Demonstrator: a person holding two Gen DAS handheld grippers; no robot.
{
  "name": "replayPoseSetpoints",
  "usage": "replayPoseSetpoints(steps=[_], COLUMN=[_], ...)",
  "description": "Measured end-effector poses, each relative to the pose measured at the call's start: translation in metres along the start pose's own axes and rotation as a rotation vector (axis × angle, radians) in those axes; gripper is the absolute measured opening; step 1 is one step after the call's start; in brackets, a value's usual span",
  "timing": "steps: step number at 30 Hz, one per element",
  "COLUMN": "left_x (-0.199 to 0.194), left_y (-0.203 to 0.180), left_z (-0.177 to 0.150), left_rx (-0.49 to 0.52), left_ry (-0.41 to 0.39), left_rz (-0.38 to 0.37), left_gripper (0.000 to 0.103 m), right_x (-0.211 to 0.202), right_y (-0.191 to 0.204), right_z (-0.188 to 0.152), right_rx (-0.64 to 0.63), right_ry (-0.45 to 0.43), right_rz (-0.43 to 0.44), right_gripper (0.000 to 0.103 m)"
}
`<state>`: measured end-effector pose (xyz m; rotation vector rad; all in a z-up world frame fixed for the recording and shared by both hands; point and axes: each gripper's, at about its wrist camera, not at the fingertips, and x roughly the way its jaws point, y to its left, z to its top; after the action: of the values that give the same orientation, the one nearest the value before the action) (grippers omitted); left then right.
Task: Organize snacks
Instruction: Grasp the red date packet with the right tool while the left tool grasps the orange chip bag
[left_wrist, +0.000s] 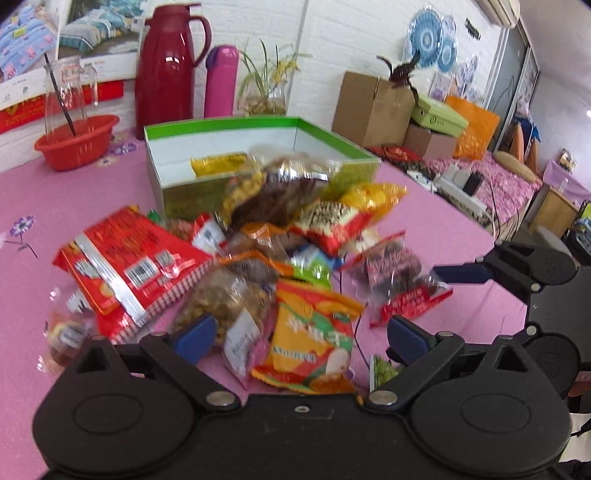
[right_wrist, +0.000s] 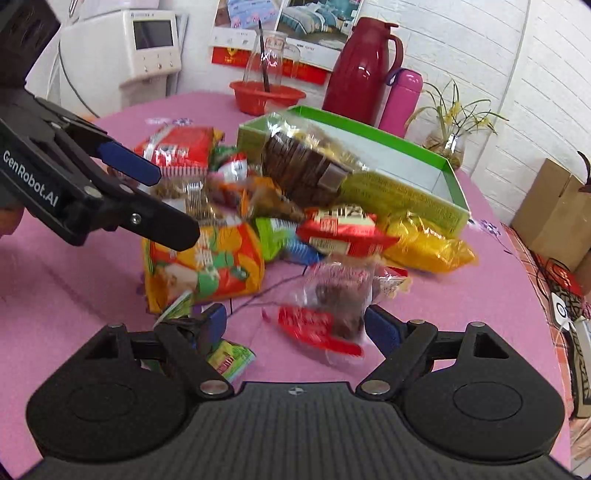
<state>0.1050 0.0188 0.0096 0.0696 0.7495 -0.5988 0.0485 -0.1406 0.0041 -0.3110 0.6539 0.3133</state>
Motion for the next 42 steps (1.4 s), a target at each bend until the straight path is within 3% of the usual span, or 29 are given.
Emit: replayPoseSetpoints(steps=[4,8,12,16,17,19,21,23,27,29,34,40,41,42], left_x=[0.012,0.023,0.033,0.038,0.04,0.043,0.045,0.047,0.049,0.048,0.04,0.017,0.013,0.01], left_y=[-0.007,-0.003,0.005,0.003,0.001,-0.002,-0.003,-0.003,0.001,0.0,0.0,0.008,0.009,0.011], left_z=[-0.01,-0.011,-0.01,-0.006,-0.005,-0.004,-0.002,-0.001,0.002,0.003,-0.005,-0.021,-0.024,-0.026], left_rx=[0.024,-0.003,-0.059,-0.047,-0.044,-0.035,-0.034,-0.04,-0.081,-0.08,-0.092,-0.166,-0.183,-0.196], left_ry=[0.029,0.053,0.061,0.058,0.055,0.05,0.044,0.034,0.017,0.014,0.0,-0.016,-0.017,-0.019], left_rz=[0.025,0.018,0.016,0.033,0.035,0.039,0.054,0.077,0.081,0.083,0.07,0.066,0.067,0.065], left_gripper=[0.103,0.103,0.103,0.103,0.103,0.103,0.103,0.103,0.091,0.084,0.05,0.047,0.049,0.054], right_x=[0.006,0.016,0.02,0.023,0.023,0.024,0.024,0.025,0.025,0.024,0.022,0.017,0.015,0.014], right_y=[-0.003,-0.014,-0.027,-0.032,-0.032,-0.031,-0.03,-0.03,-0.038,-0.041,-0.05,-0.067,-0.069,-0.071], right_z=[0.002,0.001,-0.005,-0.01,-0.01,-0.01,-0.01,-0.011,-0.016,-0.018,-0.022,-0.028,-0.029,-0.03], right_rx=[0.009,0.051,0.143,0.174,0.175,0.154,0.126,0.108,0.12,0.13,0.153,0.179,0.181,0.182], right_ry=[0.004,0.029,0.049,0.043,0.034,0.022,0.007,-0.007,-0.03,-0.039,-0.052,-0.066,-0.068,-0.072], right_rz=[0.004,-0.047,0.021,0.068,0.075,0.076,0.075,0.063,0.087,0.097,0.118,0.15,0.16,0.17], right_gripper=[0.103,0.103,0.103,0.101,0.089,0.081,0.054,0.038,0.022,0.018,0.017,0.019,0.024,0.038])
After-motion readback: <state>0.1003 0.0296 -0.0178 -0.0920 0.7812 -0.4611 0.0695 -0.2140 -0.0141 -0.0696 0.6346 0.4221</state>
